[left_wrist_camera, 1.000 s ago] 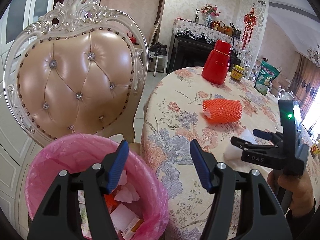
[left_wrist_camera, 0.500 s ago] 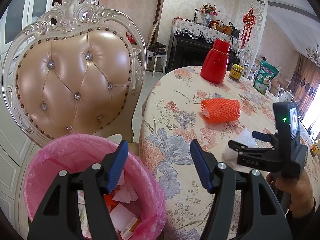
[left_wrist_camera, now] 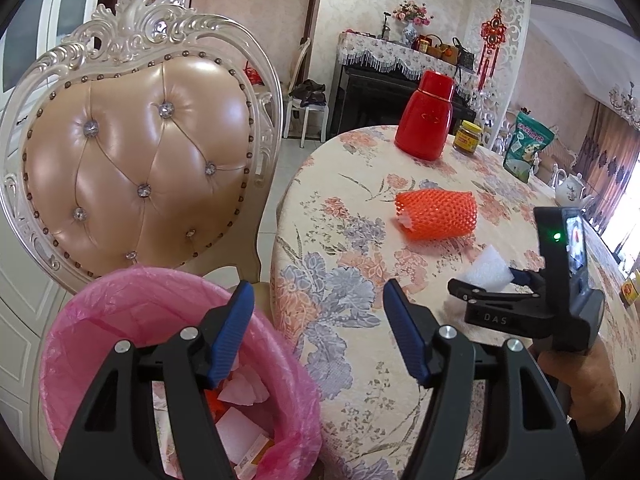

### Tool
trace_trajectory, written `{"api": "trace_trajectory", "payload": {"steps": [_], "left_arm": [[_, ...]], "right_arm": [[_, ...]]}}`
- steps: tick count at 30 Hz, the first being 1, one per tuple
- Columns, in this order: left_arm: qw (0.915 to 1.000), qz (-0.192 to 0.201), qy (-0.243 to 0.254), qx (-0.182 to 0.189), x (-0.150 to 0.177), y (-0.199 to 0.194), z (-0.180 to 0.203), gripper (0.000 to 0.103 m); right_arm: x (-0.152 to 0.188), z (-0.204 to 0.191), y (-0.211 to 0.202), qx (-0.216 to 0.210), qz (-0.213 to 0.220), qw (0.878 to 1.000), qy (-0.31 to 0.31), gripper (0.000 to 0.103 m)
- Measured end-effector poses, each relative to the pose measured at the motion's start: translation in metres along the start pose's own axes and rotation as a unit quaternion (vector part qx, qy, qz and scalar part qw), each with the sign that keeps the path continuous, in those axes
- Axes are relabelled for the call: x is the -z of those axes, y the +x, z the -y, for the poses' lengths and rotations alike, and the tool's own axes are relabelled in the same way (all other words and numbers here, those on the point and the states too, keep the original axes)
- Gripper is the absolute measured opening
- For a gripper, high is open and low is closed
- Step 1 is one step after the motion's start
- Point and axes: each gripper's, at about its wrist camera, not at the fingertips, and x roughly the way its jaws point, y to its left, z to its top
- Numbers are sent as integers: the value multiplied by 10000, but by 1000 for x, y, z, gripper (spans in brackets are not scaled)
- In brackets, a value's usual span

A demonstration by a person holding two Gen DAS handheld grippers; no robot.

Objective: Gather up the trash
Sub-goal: 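Close the right tool on the white foam block and lift it, then grasp the orange foam net with the left tool while the right tool holds the foam block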

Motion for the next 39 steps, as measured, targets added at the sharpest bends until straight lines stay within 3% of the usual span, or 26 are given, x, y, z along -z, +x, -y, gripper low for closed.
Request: {"api": "trace_trajectory", "payload": {"steps": [10,21,32,36,39], "left_arm": [[9992,-60,115,376,-17,36,41,65],[9955,-48,237,919,-57,113,93,65],[9901,-479,583,1185,-83,190,141,65],[9880,-657,725,1197,-86,214,155,77],[9851,-901,928,1132,-81,232,164,78]], "right_arm": [[-18,30,-34,77,483,9988,37,83],[-29,82,-51,5,783,9963,364,83],[-32,115,-59,73,848,9938,713,83],[-32,123,-61,107,853,9929,824,83],[-32,126,-62,76,862,9924,874,83]]}}
